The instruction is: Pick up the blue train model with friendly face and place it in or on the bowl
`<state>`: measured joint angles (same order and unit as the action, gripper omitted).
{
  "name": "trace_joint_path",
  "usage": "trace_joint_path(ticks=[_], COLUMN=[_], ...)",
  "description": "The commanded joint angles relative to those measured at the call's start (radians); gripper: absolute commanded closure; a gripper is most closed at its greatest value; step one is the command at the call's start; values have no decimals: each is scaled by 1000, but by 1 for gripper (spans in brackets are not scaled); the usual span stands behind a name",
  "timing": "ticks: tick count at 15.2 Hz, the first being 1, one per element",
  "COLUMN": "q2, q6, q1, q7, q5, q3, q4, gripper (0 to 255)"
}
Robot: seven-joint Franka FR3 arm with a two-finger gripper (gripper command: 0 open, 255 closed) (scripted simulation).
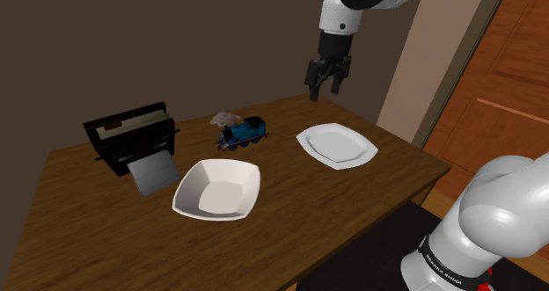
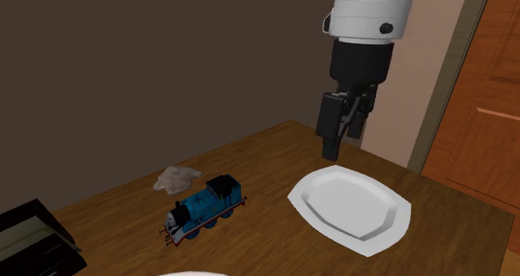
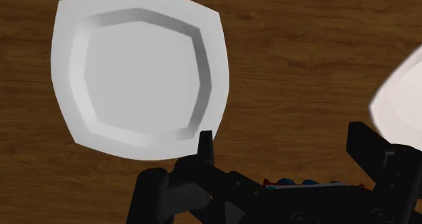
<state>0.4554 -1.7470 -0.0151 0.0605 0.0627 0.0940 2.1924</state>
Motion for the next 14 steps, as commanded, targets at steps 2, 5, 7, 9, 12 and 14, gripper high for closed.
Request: trace_joint_path(ticks=[2,5,7,9,12,14], q2=[-115,-228,-304,-382,-502,-583], q6=[-53,-94,-115,-132,-146,-149], q1=[0,0,2,5,13,21], q7=[49,98,131,163,211,242], q5=[-3,-14,-25,-39,-63,-81], q3=[28,50,63,73,85,88], q4=[-61,-130,-183,-242,-342,-417], gripper=[0,0,0,0,0,0])
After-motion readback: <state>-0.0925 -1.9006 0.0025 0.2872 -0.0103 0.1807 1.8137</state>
